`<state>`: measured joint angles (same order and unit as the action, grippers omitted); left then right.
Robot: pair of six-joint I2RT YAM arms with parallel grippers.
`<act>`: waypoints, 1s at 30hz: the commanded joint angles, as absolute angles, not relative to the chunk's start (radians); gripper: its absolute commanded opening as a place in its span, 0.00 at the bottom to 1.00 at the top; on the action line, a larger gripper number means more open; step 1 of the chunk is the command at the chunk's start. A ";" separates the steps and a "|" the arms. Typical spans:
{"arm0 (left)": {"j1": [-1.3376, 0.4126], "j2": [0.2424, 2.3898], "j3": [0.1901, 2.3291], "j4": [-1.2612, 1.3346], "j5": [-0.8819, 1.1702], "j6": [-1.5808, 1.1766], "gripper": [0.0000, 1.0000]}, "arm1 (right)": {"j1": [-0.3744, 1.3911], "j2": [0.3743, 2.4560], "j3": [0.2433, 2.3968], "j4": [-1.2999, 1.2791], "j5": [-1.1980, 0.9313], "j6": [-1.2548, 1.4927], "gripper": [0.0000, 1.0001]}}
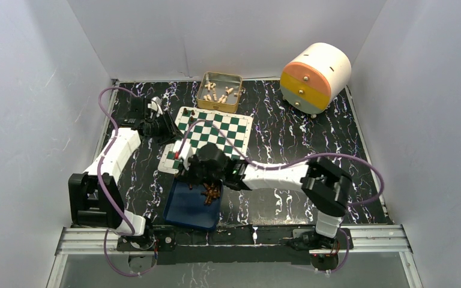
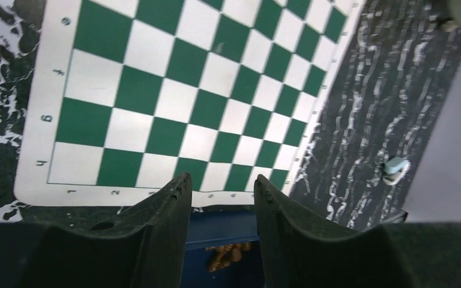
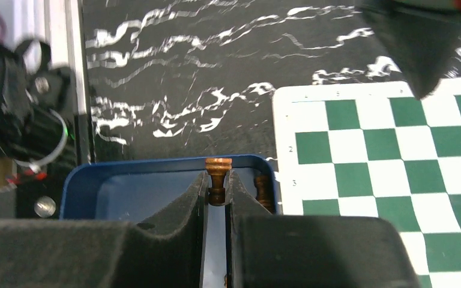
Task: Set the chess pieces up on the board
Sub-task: Pick up the chess piece from the storage box, then place the chess piece at the center of the board.
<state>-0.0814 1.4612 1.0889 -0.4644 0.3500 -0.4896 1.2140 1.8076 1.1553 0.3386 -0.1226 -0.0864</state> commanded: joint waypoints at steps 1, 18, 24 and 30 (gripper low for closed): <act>-0.077 1.372 1.140 -0.482 0.475 -0.522 0.41 | 1.142 1.679 1.138 0.317 -0.048 0.270 0.10; -0.077 1.296 1.064 -0.456 0.627 -0.512 0.39 | 0.943 1.560 1.225 -0.202 0.006 0.593 0.10; -0.078 1.304 1.051 -0.512 0.514 -0.436 0.39 | 0.861 1.525 1.311 -0.654 -0.035 0.494 0.10; -0.078 1.310 1.036 -0.508 0.478 -0.416 0.39 | 0.849 1.539 1.318 -0.939 -0.068 0.443 0.11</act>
